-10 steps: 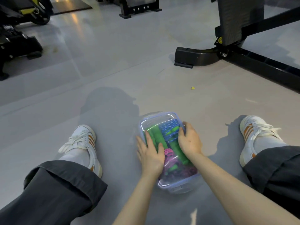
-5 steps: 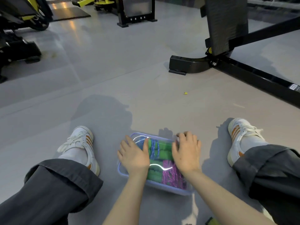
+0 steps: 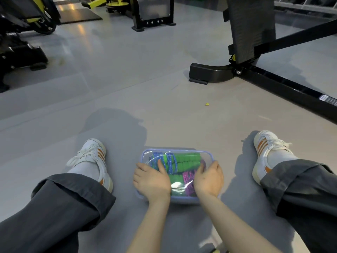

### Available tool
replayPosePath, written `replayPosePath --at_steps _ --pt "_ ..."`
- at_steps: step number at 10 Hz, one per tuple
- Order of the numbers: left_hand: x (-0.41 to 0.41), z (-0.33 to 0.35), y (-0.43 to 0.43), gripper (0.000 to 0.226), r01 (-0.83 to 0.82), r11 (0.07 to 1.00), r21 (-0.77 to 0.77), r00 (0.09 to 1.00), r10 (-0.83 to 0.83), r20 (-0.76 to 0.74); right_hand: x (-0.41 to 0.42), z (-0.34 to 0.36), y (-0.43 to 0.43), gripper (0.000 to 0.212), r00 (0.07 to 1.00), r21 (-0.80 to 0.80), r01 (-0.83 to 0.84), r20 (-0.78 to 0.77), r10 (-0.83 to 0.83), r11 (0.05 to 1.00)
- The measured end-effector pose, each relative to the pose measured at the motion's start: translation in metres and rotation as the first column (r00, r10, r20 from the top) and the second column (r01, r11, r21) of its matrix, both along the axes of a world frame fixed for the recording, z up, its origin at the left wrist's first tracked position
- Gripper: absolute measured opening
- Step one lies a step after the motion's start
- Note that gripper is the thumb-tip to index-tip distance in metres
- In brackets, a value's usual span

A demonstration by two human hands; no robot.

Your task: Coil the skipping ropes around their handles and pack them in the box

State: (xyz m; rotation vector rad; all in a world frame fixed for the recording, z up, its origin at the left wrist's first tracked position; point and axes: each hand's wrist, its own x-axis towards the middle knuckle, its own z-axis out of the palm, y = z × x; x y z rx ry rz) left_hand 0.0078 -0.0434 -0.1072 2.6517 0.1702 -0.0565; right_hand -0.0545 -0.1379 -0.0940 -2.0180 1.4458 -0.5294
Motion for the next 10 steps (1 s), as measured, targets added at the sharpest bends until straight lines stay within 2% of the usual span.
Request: replayPosePath --at_steps 2,4,5,6,7,8,9,10 --pt "0.005 0.005 -0.01 0.058 -0.066 0.996 -0.056 0.998 0.066 -0.003 0.009 0.0 -0.024 0.041 0.999 0.041 -0.016 -0.046 0.018 0.999" --pt "-0.004 0.006 -0.004 0.057 0.018 0.997 -0.076 0.999 -0.021 -0.034 0.013 0.003 -0.033 0.045 0.986 0.007 -0.098 -0.138 0.099 0.995" --pt "-0.015 0.001 -0.003 0.075 0.067 0.998 -0.012 0.997 -0.067 0.03 0.015 0.005 -0.043 0.046 0.964 -0.049 -0.207 -0.179 0.195 0.977" --pt "-0.023 -0.003 -0.008 0.081 0.144 0.987 0.066 0.989 -0.146 0.035 0.016 0.002 -0.044 0.047 0.942 -0.086 -0.273 -0.228 0.247 0.958" --pt "-0.022 -0.006 -0.011 0.078 0.239 0.96 0.148 0.966 -0.251 0.064 0.019 -0.001 -0.044 0.046 0.93 -0.103 -0.284 -0.27 0.248 0.953" --pt "-0.018 -0.003 -0.01 0.081 0.282 0.949 0.143 0.959 -0.279 -0.037 0.021 0.004 -0.043 0.047 0.904 -0.046 -0.314 -0.321 0.284 0.948" --pt "-0.014 0.021 -0.005 0.087 0.341 0.914 0.222 0.939 -0.32 -0.125 0.018 0.014 -0.05 0.052 0.82 -0.047 -0.399 -0.465 0.334 0.916" --pt "0.0 0.047 0.005 0.077 0.393 0.902 0.177 0.919 -0.379 -0.111 0.022 0.046 -0.056 0.054 0.745 -0.051 -0.56 -0.468 0.476 0.827"
